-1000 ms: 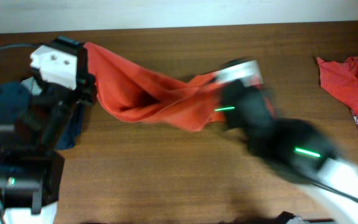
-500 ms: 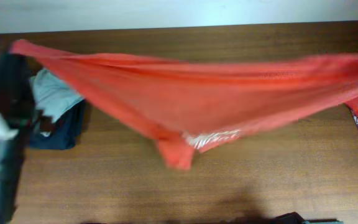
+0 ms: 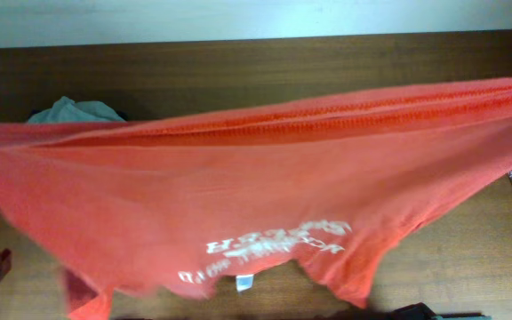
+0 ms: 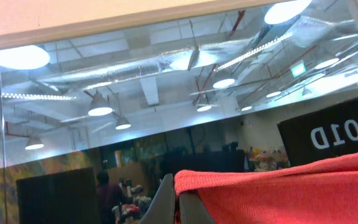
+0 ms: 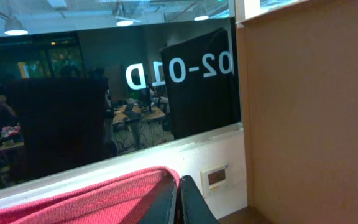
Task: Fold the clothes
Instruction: 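Lift the T-shirt high with both grippers and shake it out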
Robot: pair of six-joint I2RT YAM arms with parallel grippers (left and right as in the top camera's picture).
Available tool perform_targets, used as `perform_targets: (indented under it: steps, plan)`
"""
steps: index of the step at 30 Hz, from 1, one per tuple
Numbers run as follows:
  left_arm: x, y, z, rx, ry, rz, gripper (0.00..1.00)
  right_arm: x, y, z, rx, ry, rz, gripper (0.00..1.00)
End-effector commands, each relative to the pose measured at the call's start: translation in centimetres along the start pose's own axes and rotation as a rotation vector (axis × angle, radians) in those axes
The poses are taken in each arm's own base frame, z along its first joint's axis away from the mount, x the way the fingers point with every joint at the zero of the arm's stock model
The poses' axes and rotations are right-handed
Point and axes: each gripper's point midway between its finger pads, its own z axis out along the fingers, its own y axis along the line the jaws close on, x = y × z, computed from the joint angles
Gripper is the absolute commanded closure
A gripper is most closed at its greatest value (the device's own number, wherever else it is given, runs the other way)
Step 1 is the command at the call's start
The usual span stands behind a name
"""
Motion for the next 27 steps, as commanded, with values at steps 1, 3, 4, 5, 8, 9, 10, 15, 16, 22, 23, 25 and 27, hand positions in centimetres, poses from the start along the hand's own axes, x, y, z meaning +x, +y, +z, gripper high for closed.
perform_targets:
  steps: [1, 3, 4, 5, 8, 9, 10, 15, 16, 22, 23, 25, 27]
  plan:
    - [0.9, 0.8, 0.9, -0.043, 0.025, 0.0, 1.0, -0.3, -0.5, 0.1, 0.031, -0.009, -0.028, 0.96]
    - [1.2, 0.8, 1.2, -0.042, 0.032, 0.0, 1.0, -0.3, -0.5, 0.1, 0.03, -0.009, -0.043, 0.96]
    - [1.4, 0.8, 1.3, -0.042, 0.036, -0.001, 1.0, -0.3, -0.5, 0.1, 0.032, -0.008, -0.058, 0.96]
    - [1.5, 0.8, 1.4, -0.041, 0.039, -0.001, 1.0, -0.3, -0.5, 0.1, 0.032, -0.009, -0.069, 0.96]
    - [1.9, 0.7, 1.7, -0.04, 0.046, -0.002, 1.0, -0.4, -1.4, 0.1, 0.082, -0.01, -0.069, 0.96]
    - [2.0, 0.7, 1.8, -0.039, 0.049, -0.002, 1.0, -0.4, -1.6, 0.0, 0.095, -0.009, -0.07, 0.96]
    - [2.1, 0.7, 1.9, -0.039, 0.053, -0.003, 1.0, -0.3, -1.7, 0.0, 0.101, -0.007, -0.071, 0.96]
    - [3.4, 0.6, 2.5, -0.033, 0.088, -0.006, 1.0, -0.1, -1.6, 0.2, 0.102, 0.003, -0.078, 0.96]
    - [3.9, 0.5, 2.8, -0.031, 0.102, -0.007, 1.0, 0.1, -1.5, 0.3, 0.102, 0.01, -0.084, 0.96]
    - [7.9, 0.2, 5.2, -0.016, 0.196, -0.017, 1.0, 2.1, 0.0, 2.5, 0.1, 0.071, -0.131, 0.96]
    - [8.8, 0.1, 5.7, -0.013, 0.216, -0.019, 1.0, 2.7, 0.4, 3.0, 0.099, 0.09, -0.146, 0.96]
    - [10.9, -0.1, 6.7, -0.005, 0.263, -0.024, 1.0, 3.9, 1.1, 4.1, 0.098, 0.126, -0.174, 0.96]
    - [13.7, -0.4, 7.9, 0.006, 0.328, -0.03, 1.0, 5.8, 2.1, 5.7, 0.103, 0.179, -0.215, 0.96]
